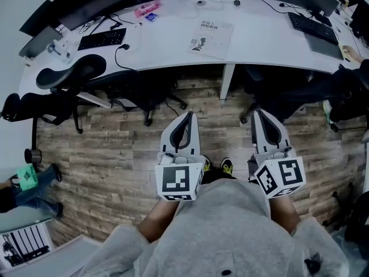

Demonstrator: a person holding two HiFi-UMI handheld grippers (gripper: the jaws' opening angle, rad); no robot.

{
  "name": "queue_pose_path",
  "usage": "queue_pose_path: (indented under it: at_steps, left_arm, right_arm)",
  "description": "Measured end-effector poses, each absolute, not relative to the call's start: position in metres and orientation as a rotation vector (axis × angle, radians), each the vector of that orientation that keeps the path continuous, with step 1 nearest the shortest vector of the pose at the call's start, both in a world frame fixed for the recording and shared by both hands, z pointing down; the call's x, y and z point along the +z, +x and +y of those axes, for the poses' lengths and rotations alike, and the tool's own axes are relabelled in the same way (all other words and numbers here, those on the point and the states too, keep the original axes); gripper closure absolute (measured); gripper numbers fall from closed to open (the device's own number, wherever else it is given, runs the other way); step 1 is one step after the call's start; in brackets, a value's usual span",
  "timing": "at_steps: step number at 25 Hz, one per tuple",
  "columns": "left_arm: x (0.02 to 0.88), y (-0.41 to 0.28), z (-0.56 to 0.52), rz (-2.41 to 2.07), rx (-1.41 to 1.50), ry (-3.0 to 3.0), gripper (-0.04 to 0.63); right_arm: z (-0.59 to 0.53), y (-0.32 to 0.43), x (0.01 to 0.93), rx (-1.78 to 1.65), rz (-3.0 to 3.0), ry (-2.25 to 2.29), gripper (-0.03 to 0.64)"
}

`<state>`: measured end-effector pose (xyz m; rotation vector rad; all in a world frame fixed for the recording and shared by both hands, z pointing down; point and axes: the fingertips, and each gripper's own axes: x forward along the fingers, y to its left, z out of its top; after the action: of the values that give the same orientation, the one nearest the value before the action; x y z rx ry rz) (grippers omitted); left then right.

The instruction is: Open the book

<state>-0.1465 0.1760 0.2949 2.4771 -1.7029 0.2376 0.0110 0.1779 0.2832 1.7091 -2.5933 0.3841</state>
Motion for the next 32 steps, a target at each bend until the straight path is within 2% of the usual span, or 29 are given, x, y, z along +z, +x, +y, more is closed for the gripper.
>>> queue_pose_path:
  at_steps: [15,32]
  left_arm:
    - [0.302,-0.194,0.17,-1.659,0.185,2.483,0.586]
    - [0.294,-0.206,0.181,-1.662,0.126,2.496,0.586]
  right_arm:
    - [0.179,-0.033,0.282,0.335,-2.541,1.735,0.591]
    - [0.186,-0.05,0.273,0.247,-2.549,1.744,0.591]
